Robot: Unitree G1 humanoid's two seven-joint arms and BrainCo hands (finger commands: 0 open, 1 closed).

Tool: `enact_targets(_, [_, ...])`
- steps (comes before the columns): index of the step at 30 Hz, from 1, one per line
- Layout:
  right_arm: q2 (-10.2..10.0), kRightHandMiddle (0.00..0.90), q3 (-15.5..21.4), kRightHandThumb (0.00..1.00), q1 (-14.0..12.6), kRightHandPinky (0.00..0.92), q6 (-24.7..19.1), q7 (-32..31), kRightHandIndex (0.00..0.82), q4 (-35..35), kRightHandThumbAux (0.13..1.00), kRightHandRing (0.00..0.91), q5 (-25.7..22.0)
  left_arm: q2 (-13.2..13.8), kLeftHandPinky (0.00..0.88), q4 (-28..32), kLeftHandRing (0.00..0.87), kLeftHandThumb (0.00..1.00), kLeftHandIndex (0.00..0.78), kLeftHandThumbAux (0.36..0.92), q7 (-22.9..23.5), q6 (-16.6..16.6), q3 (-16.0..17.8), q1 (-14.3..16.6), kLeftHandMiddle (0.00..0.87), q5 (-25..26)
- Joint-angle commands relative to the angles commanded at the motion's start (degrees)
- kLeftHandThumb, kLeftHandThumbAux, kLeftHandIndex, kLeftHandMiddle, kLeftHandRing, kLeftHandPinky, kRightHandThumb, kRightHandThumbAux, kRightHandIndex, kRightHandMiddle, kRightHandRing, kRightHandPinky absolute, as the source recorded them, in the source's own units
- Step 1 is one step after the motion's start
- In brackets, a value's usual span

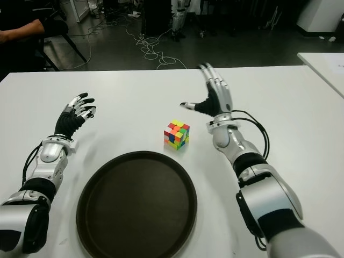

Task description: Pick up the Rubik's Cube and put it in the plate

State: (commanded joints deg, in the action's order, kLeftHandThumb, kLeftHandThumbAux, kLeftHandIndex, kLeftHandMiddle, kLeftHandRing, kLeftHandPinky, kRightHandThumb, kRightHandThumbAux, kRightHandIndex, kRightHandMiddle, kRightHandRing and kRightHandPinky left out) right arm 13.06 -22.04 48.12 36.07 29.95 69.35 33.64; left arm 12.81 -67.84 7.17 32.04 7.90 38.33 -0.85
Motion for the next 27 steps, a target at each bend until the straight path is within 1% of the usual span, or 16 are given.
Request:
enact_targets(3, [0.9,0.087,-1.7,0.000,-0.4,0.136,1.9,-4.8,0.056,-1.7,0.707,0.116,0.7,0.0,0.270,0.1,0.228,0.194,0.114,0.655,-0.2,0.0,0.0,0.0,0.210,0.0])
enact_targets(6, [2.1,0.091,-2.8,0.000,0.0,0.127,3.0,-10.9,0.063,-2.3,0.693,0.113,0.7,-0.1,0.273,0.1,0.230,0.194,0.113,0.658,-0.5,-0.1,0.0,0.0,0.210,-0.1])
enact_targets(9, [2.7,0.095,-3.6,0.000,0.3,0.111,3.2,-17.0,0.069,-2.7,0.669,0.108,0.4,-0.1,0.282,0.1,0.235,0.199,0.115,0.661,-0.8,-0.1,0.0,0.0,0.216,-0.2])
enact_targets(12, [2.9,0.096,-3.7,0.000,0.3,0.097,2.9,-20.9,0.073,-3.4,0.657,0.103,0.1,-0.1,0.286,0.0,0.239,0.203,0.116,0.661,-0.8,-0.2,0.0,0.0,0.219,-0.2])
enact_targets(18, [3.3,0.096,-3.7,0.000,0.3,0.090,1.4,-25.1,0.078,-4.7,0.661,0.098,0.1,0.0,0.282,-0.1,0.239,0.206,0.117,0.663,-0.6,-0.2,0.0,0.1,0.220,-0.1])
enact_targets(25, [3.9,0.091,-4.8,0.000,0.8,0.091,-1.7,-26.5,0.079,-5.6,0.642,0.097,1.7,0.0,0.273,-0.2,0.228,0.207,0.116,0.666,-0.1,0.2,0.1,0.1,0.210,0.1])
enact_targets(27, [4.0,0.091,-5.0,0.000,0.8,0.110,-2.1,-26.5,0.080,-5.8,0.638,0.104,1.9,0.0,0.276,-0.2,0.231,0.209,0.116,0.659,0.0,0.3,0.2,0.1,0.211,0.1])
